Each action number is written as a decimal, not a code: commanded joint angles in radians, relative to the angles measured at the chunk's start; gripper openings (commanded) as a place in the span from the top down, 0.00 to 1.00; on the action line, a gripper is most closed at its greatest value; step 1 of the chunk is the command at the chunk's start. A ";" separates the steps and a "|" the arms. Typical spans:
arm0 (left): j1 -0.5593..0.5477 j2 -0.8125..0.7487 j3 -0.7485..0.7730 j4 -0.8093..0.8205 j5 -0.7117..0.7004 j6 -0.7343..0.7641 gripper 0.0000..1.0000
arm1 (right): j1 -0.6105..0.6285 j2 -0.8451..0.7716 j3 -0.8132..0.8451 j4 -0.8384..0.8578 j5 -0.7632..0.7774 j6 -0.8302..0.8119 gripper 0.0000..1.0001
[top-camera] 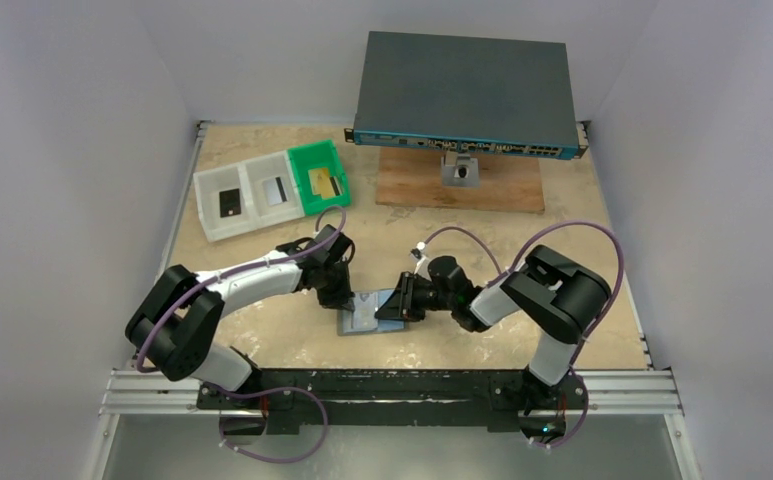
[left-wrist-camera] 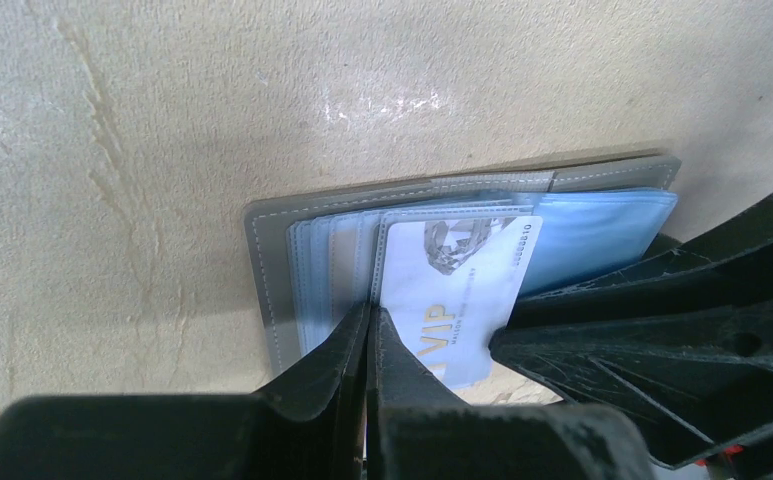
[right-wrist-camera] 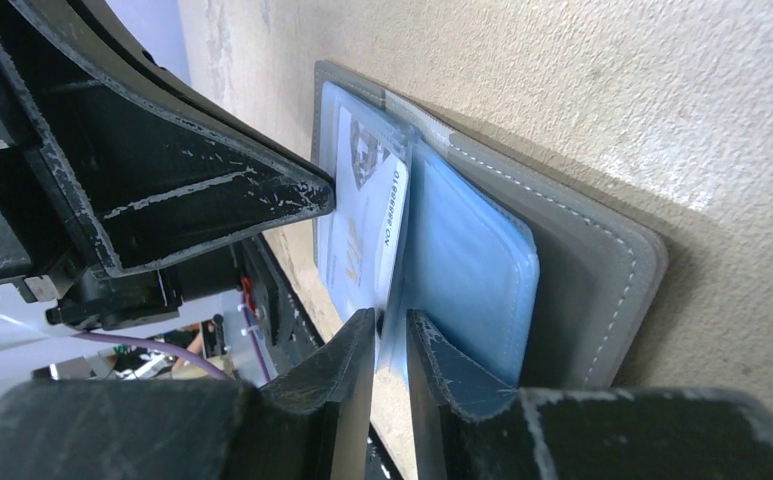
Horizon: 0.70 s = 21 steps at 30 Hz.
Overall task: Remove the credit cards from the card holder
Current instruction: Remove the credit card from the card holder.
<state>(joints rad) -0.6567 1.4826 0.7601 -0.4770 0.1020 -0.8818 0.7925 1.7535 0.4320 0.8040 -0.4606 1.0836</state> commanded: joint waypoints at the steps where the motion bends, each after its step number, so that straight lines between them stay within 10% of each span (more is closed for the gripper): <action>1: -0.006 0.064 -0.047 -0.022 -0.085 0.001 1.00 | -0.003 0.038 0.000 0.090 -0.038 0.031 0.82; 21: 0.014 0.070 -0.064 -0.037 -0.098 -0.020 1.00 | -0.012 0.022 -0.018 0.042 -0.004 0.014 1.00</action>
<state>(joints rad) -0.6533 1.4883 0.7593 -0.4652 0.1043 -0.9012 0.7891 1.8133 0.4316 0.8833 -0.4904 1.1328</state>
